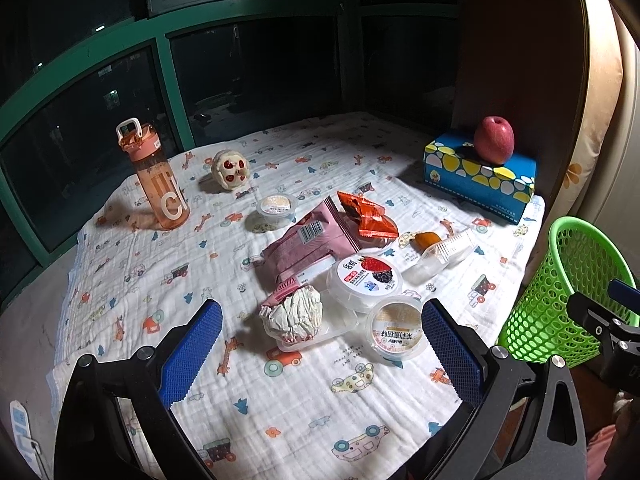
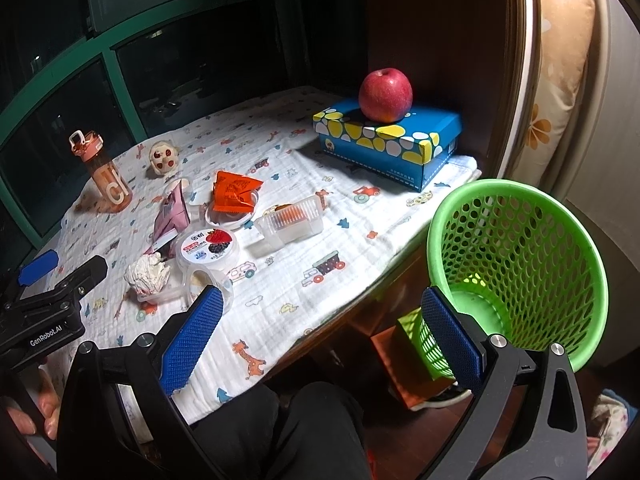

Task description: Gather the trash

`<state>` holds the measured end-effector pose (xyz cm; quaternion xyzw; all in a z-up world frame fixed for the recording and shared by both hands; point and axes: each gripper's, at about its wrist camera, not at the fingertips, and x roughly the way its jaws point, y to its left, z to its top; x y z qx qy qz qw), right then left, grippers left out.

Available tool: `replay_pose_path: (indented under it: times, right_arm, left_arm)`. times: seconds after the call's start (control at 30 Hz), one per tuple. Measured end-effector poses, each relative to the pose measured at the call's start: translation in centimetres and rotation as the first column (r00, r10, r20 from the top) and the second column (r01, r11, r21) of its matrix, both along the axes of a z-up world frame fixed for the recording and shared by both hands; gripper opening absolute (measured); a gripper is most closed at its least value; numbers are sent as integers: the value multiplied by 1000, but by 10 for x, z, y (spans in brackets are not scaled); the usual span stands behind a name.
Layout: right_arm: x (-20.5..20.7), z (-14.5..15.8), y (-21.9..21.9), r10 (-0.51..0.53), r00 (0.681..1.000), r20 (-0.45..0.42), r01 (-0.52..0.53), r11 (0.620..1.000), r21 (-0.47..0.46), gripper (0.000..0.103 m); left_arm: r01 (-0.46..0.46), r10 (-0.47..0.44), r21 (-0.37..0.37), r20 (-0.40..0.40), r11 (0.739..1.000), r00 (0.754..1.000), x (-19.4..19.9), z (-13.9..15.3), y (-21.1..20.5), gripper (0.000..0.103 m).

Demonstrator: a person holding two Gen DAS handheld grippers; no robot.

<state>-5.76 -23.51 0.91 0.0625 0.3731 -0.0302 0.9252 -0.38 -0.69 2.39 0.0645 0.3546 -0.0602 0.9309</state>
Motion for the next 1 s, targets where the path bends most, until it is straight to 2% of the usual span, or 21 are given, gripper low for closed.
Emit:
replay_pose_path:
  times: [0.47, 1.0]
  right_arm:
    - [-4, 8, 0, -3, 1000, 29, 3, 1000, -6, 98]
    - [-4, 9, -1, -2, 1000, 31, 2, 1000, -6, 98]
  left_arm:
    - [-2, 3, -26, 33, 1000, 999, -2, 11, 1, 97]
    - [-6, 7, -27, 34, 1000, 999, 0, 13, -1, 97]
